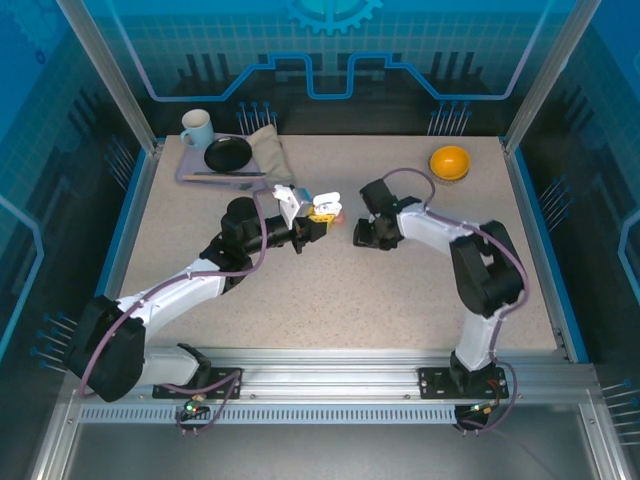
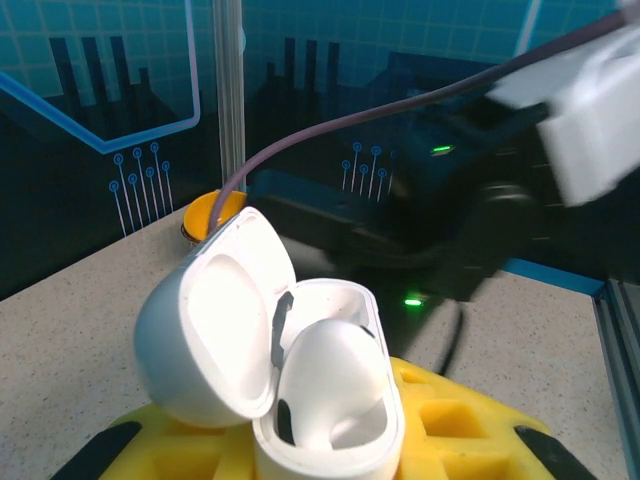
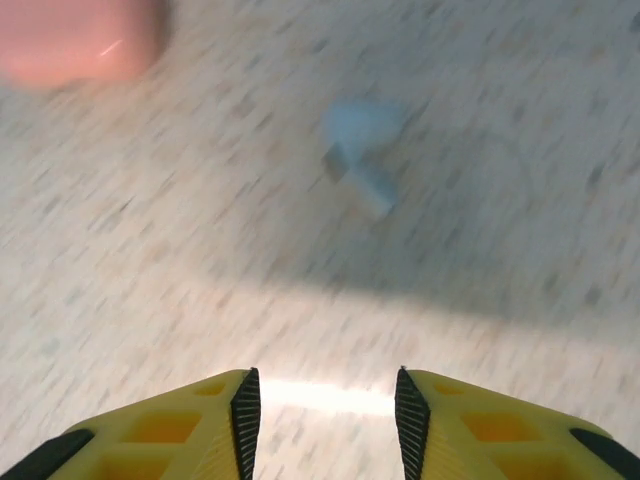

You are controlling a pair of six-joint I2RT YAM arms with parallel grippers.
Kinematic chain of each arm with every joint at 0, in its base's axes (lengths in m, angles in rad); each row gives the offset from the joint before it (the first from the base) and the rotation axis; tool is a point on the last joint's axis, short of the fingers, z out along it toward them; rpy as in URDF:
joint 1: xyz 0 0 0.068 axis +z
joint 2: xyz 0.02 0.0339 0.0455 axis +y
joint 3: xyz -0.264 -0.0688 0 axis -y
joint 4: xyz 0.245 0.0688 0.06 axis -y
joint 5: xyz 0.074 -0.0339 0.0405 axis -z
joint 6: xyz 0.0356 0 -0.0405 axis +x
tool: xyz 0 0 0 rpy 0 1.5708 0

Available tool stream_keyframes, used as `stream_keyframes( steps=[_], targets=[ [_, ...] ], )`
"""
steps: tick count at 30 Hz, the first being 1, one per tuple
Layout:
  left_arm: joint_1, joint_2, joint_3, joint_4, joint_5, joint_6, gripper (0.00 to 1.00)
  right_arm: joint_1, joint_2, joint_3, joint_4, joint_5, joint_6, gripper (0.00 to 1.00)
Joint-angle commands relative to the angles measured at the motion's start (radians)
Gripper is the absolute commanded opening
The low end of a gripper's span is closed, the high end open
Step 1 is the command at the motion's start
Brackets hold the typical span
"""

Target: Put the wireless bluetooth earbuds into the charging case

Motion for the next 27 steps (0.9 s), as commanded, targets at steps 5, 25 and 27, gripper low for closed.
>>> stream_keyframes(
  steps=[5, 25, 27],
  targets=[
    [0.006, -0.034, 0.0, 0.021, -0.013, 0.007, 0.0, 0.005, -0.105, -0.062, 0.008, 0.129, 0.133, 0.46],
    [0.019, -0.071, -0.022, 0.009, -0.036, 0.032, 0.0, -0.017, 0.36, 0.441, -0.249, 0.269, -0.052, 0.42],
    [0.022, -0.071, -0.022, 0.008, -0.035, 0.033, 0.0, -0.016, 0.378, 0.454, -0.251, 0.27, -0.056, 0.41]
  ],
)
